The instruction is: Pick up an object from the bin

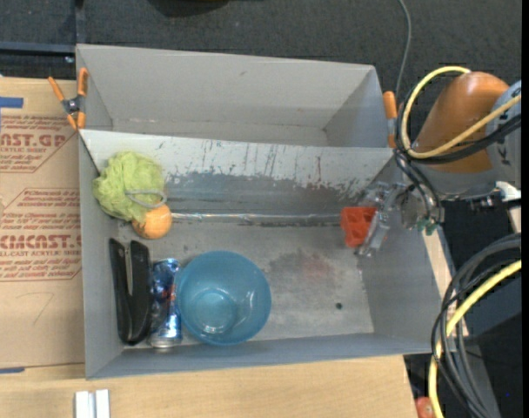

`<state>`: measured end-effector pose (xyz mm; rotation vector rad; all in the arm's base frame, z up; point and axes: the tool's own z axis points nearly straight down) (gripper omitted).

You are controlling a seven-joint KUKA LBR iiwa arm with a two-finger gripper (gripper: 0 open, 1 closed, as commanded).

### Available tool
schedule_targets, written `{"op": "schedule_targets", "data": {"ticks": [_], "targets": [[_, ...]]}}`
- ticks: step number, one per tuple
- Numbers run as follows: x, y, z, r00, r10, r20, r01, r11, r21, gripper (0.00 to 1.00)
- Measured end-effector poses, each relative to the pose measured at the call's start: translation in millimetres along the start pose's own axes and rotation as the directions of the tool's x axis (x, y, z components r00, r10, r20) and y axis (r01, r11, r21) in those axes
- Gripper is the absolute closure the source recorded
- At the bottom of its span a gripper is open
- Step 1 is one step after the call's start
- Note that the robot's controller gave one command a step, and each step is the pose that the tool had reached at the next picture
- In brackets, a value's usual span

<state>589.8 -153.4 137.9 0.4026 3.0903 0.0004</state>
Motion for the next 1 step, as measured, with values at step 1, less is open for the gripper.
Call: {"op": "schedule_targets", "data": {"ticks": [1], "targets": [[-1.0,0.5,-31.5,1.000,0.000,0.001,0.000,1.000,-0.001,1.00]]}}
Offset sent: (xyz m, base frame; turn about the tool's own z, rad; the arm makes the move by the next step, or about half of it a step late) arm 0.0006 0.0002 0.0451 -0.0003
